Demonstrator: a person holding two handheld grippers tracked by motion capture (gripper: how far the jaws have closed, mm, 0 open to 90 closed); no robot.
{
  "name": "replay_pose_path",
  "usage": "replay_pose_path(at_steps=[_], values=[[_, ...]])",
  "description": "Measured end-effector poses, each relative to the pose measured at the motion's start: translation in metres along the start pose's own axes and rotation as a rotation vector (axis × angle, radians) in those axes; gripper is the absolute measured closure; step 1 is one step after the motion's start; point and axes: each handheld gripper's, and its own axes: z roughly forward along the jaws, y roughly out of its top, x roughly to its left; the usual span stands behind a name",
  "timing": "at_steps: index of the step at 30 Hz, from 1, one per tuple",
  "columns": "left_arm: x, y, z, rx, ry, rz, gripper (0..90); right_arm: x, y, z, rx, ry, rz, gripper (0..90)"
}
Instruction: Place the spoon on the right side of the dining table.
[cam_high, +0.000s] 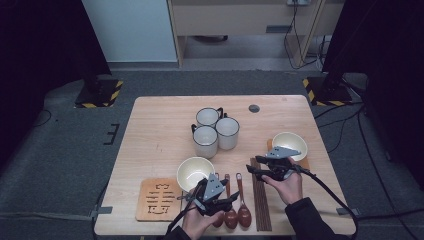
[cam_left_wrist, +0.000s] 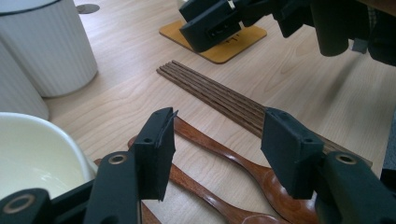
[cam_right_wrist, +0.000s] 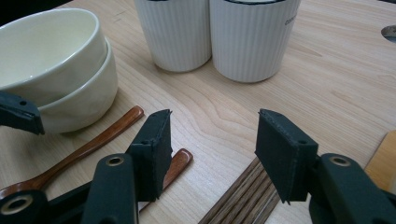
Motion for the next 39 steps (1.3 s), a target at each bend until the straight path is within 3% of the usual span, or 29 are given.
replay_pose_path(at_steps=[13,19,25,39], values=[[-0.005,-0.006,0.006,0.027,-0.023,0.007,43.8,0.000,-0.001,0.000,0.025,0.001,-0.013,49.4],[-0.007,-0.008,0.008,0.036,-0.031,0.011,43.8,0.000,-0.001,0.000,0.043,-0.016,-0.023,47.1],[-0.010,-0.013,0.013,0.058,-0.046,0.020,43.8,0.001,-0.003,0.002,0.026,0.002,0.010,46.9],[-0.016,-0.021,0.022,0.108,-0.087,0.033,42.8,0.003,-0.006,0.006,0.036,0.015,0.031,46.5]])
